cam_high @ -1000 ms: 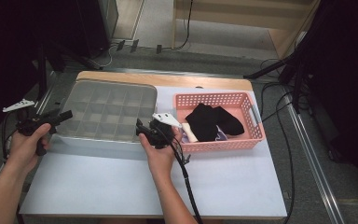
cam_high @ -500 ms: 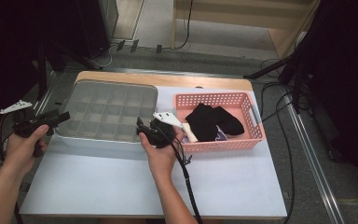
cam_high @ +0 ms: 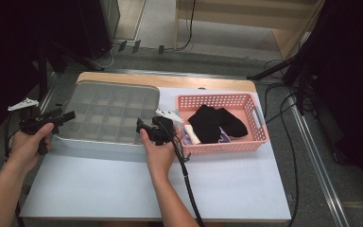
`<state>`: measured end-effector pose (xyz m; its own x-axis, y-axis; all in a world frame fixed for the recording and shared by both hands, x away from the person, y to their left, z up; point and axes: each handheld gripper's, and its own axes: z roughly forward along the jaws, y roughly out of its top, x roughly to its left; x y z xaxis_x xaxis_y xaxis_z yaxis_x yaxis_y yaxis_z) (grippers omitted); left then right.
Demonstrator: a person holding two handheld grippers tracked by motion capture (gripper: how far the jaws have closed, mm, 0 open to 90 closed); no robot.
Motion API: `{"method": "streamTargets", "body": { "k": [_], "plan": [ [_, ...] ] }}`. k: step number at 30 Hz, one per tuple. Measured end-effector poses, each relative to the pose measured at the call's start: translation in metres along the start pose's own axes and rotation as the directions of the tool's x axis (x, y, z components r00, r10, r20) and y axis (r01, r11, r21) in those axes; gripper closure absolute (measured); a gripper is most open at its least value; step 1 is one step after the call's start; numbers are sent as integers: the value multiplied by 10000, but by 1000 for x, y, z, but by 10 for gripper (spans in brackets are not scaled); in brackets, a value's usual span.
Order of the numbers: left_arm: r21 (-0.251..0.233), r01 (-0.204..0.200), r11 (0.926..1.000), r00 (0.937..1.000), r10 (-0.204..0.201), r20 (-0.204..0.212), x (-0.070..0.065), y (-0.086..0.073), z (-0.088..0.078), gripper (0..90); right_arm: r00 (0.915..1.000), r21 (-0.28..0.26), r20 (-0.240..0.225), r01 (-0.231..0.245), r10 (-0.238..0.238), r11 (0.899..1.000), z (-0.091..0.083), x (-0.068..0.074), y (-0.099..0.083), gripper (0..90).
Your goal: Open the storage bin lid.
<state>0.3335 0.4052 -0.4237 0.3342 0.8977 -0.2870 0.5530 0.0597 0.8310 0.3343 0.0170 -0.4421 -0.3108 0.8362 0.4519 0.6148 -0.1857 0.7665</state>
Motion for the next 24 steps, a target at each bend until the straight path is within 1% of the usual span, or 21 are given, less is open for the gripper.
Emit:
{"method": "streamTargets", "body": {
  "k": [2,3,4,5,6,7,8,10,11,12,13,14,16,17,18,19,20,21,22,23,24],
  "plan": [
    [18,-115,9999,9999,115,-2,0,1,2,305,10000,-65,2,57,-57,10000,3,0,0,257],
    [3,-119,9999,9999,119,-28,1,2,3,304,9997,-130,45,231,-230,9996,3,0,1,259],
    [-8,-169,9999,9999,169,-39,1,2,4,308,9984,-245,185,534,-530,9983,3,2,1,271],
    [29,-201,9998,9998,201,-49,1,3,4,308,9984,-245,185,534,-530,9983,3,2,1,271],
    [-108,-155,9998,9999,154,-63,2,4,4,313,9986,-250,176,507,-502,9984,3,3,1,272],
    [-221,-90,9997,10000,89,-41,2,4,3,335,9978,-348,125,657,-653,9972,2,2,1,273],
    [-330,-50,9994,10000,51,5,3,5,2,335,9978,-348,125,657,-653,9972,2,2,1,273],
    [-451,202,9988,9997,-194,177,4,6,0,365,9965,-483,122,831,-826,9954,0,3,2,280],
    [-482,390,9981,9987,-373,352,4,6,0,385,9962,-514,128,864,-858,9949,-1,3,3,289],
    [-460,385,9982,9983,-364,464,3,6,0,403,9964,-571,134,847,-840,9948,-1,3,3,294],
    [-515,160,9985,9995,-145,285,1,6,0,387,9955,-665,287,916,-898,9936,-2,4,3,295],
    [-478,103,9988,9997,-92,226,0,6,0,397,9959,-613,206,897,-886,9941,-3,5,4,301],
    [-549,136,9984,9996,-123,250,1,6,-1,403,9945,-780,262,1028,-1010,9916,-5,6,5,311],
    [-594,227,9980,9994,-210,277,0,6,-2,403,9945,-780,262,1028,-1010,9916,-5,6,5,311],
    [-694,272,9972,9992,-250,319,0,7,-3,425,9953,-706,303,938,-919,9931,-7,8,5,315],
    [-785,441,9959,9966,-384,731,1,8,-5,425,9953,-706,303,938,-919,9931,-7,8,5,315],
    [-839,902,9924,9842,-760,1597,-2,10,-5,472,9955,-703,265,921,-904,9933,-8,8,6,325],
    [-821,919,9924,9775,-742,1974,-4,11,-5,466,9958,-656,257,895,-880,9938,-9,8,6,323],
    [-760,654,9950,9770,-484,2075,-11,12,-5,463,9957,-658,258,902,-887,9937,-9,8,6,325],
    [-738,166,9971,9880,-50,1542,-16,12,-4,432,9958,-630,230,903,-890,9939,-9,7,7,329],
    [-748,-389,9964,9959,448,792,-20,12,-3,416,9960,-605,174,881,-872,9943,-9,6,7,337]
  ]
}}
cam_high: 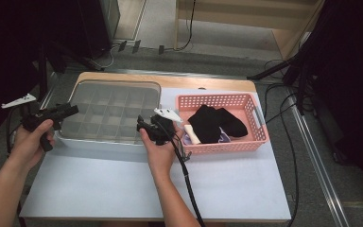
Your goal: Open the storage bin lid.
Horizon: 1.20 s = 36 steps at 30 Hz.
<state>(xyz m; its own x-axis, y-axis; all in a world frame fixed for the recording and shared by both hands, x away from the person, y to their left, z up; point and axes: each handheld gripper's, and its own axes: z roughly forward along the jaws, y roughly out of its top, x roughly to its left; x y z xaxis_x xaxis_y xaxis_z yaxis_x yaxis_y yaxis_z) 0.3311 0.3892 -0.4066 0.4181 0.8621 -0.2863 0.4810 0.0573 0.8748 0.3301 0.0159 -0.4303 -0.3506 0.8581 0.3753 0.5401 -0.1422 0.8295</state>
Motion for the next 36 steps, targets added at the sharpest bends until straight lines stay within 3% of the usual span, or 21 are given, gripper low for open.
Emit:
{"method": "streamTargets", "body": {
  "k": [2,3,5,10,12,16,18,26,31,35,36],
  "plan": [
    [120,-294,9995,9957,303,-870,1,-1,0,382,9985,414,-110,-530,535,9977,0,-5,-1,351],
    [144,-276,9995,9925,291,-1185,4,-2,-1,362,9992,325,-149,-379,384,9988,1,-5,-2,344],
    [185,119,9998,9892,-90,-1464,13,-4,-1,350,9992,393,-138,-366,372,9986,1,-5,-3,338],
    [808,431,9958,9942,-347,-1023,23,-9,6,293,9983,372,-170,-552,559,9978,5,-5,-6,322],
    [778,678,9947,9955,-623,-715,25,-10,9,282,9986,306,-178,-494,499,9983,6,-5,-6,314],
    [791,648,9948,9973,-618,-397,25,-10,12,293,9992,313,-129,-384,388,9988,6,-4,-6,313],
    [779,444,9960,9981,-409,-459,22,-10,14,296,9992,393,-180,-336,344,9987,6,-5,-5,313],
    [669,631,9958,9972,-602,-451,24,-9,12,343,9995,356,-180,-264,271,9990,6,-5,-5,316],
    [380,714,9967,9961,-693,-542,23,-7,9,379,9990,348,-192,-385,392,9987,4,-5,-4,324],
    [9,547,9985,9957,-545,-744,21,-2,4,425,9979,249,-184,-616,621,9978,1,-4,0,345],
    [-74,723,9974,9968,-725,-349,21,-1,2,443,9977,189,-193,-645,649,9977,0,-4,1,349]
  ]
}}
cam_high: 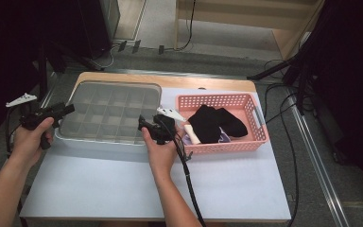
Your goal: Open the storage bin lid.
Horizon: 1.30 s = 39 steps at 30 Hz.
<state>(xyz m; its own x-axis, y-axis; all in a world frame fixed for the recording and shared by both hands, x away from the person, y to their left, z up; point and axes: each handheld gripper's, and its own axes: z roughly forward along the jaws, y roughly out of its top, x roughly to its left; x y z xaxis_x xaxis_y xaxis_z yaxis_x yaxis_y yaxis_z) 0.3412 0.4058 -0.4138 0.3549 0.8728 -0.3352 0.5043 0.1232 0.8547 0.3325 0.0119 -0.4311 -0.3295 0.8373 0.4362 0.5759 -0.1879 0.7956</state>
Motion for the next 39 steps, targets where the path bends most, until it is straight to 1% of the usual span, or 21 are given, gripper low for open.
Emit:
{"method": "streamTargets", "body": {
  "k": [1,2,3,4,5,6,7,10,12,14,16,20,21,24,26,28,30,32,36,37,39],
  "plan": [
    [7,337,9994,9961,-337,810,-1,2,-1,506,10000,-82,-47,41,-42,10000,-1,0,1,358],
    [-8,419,9991,9907,-414,1298,-6,4,0,480,9998,-20,85,192,-192,9998,-1,1,1,368],
    [88,108,9999,9915,-119,1295,-13,4,2,480,9998,-20,85,192,-192,9998,-1,1,1,368],
    [263,-604,9978,9945,579,872,-20,5,3,460,9999,94,105,113,-114,9999,-1,1,1,372],
    [356,-1227,9918,9921,1216,323,-25,5,3,447,10000,155,91,-13,12,9999,-1,0,1,389],
    [360,-1338,9904,9910,1338,12,-26,5,3,444,9999,198,49,-111,110,9997,0,-2,1,400],
    [416,-1195,9920,9927,1200,-110,-23,5,3,417,9997,252,13,-255,254,9994,-1,-3,0,400],
    [596,-704,9957,9941,750,-784,-9,2,2,358,10000,287,22,-32,31,9996,-2,-1,-2,382],
    [600,-367,9975,9948,422,-931,0,-1,-1,341,10000,358,10,41,-42,9994,-3,-1,-3,373],
    [603,-78,9981,9967,126,-798,7,-4,-4,341,9998,475,166,-64,56,9989,-4,-1,-5,359],
    [525,283,9982,9979,-251,-594,12,-7,-7,349,9996,285,281,-83,75,9996,-7,-2,-8,382],
    [377,469,9982,9988,-463,-183,14,-8,-9,396,9994,-148,330,-99,104,9998,-15,-2,-13,435],
    [355,324,9988,9995,-322,-74,11,-8,-9,398,9993,-143,318,-193,197,9997,-15,-2,-13,443],
    [302,-48,9995,9999,51,-101,4,-7,-9,400,9993,-78,221,-310,312,9995,-16,-4,-12,446],
    [260,-227,9994,9996,231,-160,0,-6,-9,410,9984,-50,540,-165,168,9999,-18,-6,-11,444],
    [119,-427,9990,9988,430,-232,-4,-5,-11,432,9978,11,611,-263,262,9997,-19,-8,-10,459],
    [144,-636,9979,9975,640,-286,-8,-5,-11,449,9973,-49,729,2,2,10000,-22,-7,-10,525],
    [262,-707,9972,9973,712,-174,-9,-6,-9,453,9974,-66,724,36,-32,10000,-25,-6,-10,552],
    [555,-851,9948,9951,877,-455,-12,-7,-7,441,9977,-121,681,-34,42,9999,-24,-8,-9,581],
    [581,-852,9947,9947,883,-519,-14,-7,-7,437,9975,-108,685,-184,191,9998,-24,-9,-9,585],
    [721,-902,9933,9948,932,-401,-16,-7,-6,420,9977,-75,586,-339,343,9994,-24,-11,-9,586]
  ]
}}
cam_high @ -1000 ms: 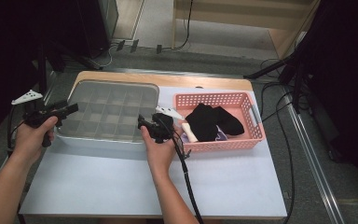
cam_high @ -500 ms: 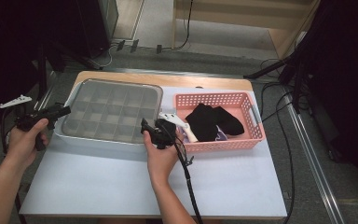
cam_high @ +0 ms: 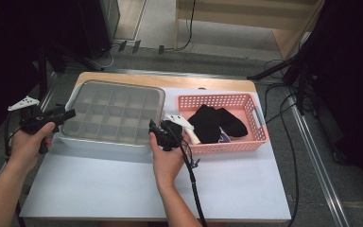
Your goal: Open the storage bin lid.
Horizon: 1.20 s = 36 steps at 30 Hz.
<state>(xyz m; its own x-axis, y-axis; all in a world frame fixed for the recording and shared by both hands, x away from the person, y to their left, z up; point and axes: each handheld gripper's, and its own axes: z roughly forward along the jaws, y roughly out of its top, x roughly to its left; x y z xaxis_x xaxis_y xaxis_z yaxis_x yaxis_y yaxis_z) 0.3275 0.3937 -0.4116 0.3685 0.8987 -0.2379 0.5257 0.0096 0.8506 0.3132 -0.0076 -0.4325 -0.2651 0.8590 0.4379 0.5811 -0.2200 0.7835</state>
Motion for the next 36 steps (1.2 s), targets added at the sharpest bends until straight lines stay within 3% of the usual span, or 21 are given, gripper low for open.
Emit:
{"method": "streamTargets", "body": {
  "k": [3,5,7,12,14,17,19,20,21,26,30,35,36],
  "plan": [
    [452,-325,9985,9995,324,27,-6,-1,3,390,10000,-32,-89,12,-12,10000,1,-1,0,587],
    [598,-620,9963,9979,631,-175,-10,-1,4,361,9998,26,-165,-136,136,9999,2,-3,1,585],
    [656,-648,9957,9974,667,-265,-12,0,5,345,9994,111,-255,-251,254,9996,2,-4,1,567],
    [974,-91,9952,9999,103,-120,-13,2,10,301,9984,453,-420,-346,366,9984,5,-3,1,492],
    [1084,-28,9941,9999,44,-144,-14,2,11,298,9986,482,-371,-359,377,9982,5,-3,2,494],
    [1046,408,9937,9992,-409,-15,-13,3,10,293,9981,478,-400,-453,473,9978,5,-5,3,504],
    [1169,260,9928,9996,-246,-134,-13,4,9,317,9980,500,-389,-488,508,9976,5,-4,3,506],
    [1158,164,9931,9993,-125,-345,-13,3,9,350,9980,481,-396,-473,493,9977,5,-4,3,508],
    [1201,146,9927,9995,-111,-300,-12,3,8,395,9980,426,-436,-450,468,9981,5,-4,3,509],
    [1011,810,9916,9960,-844,300,0,0,1,533,9981,385,-406,-441,456,9983,4,-5,4,513],
    [775,1117,9907,9928,-1147,351,4,-1,-4,592,9978,421,-506,-411,432,9983,4,-5,4,513],
    [471,913,9947,9957,-920,136,2,-1,-12,615,9974,490,-645,-296,327,9984,2,-3,3,514],
    [260,954,9951,9947,-963,355,0,1,-16,637,9973,405,-670,-257,284,9988,2,-3,3,517]
  ]
}}
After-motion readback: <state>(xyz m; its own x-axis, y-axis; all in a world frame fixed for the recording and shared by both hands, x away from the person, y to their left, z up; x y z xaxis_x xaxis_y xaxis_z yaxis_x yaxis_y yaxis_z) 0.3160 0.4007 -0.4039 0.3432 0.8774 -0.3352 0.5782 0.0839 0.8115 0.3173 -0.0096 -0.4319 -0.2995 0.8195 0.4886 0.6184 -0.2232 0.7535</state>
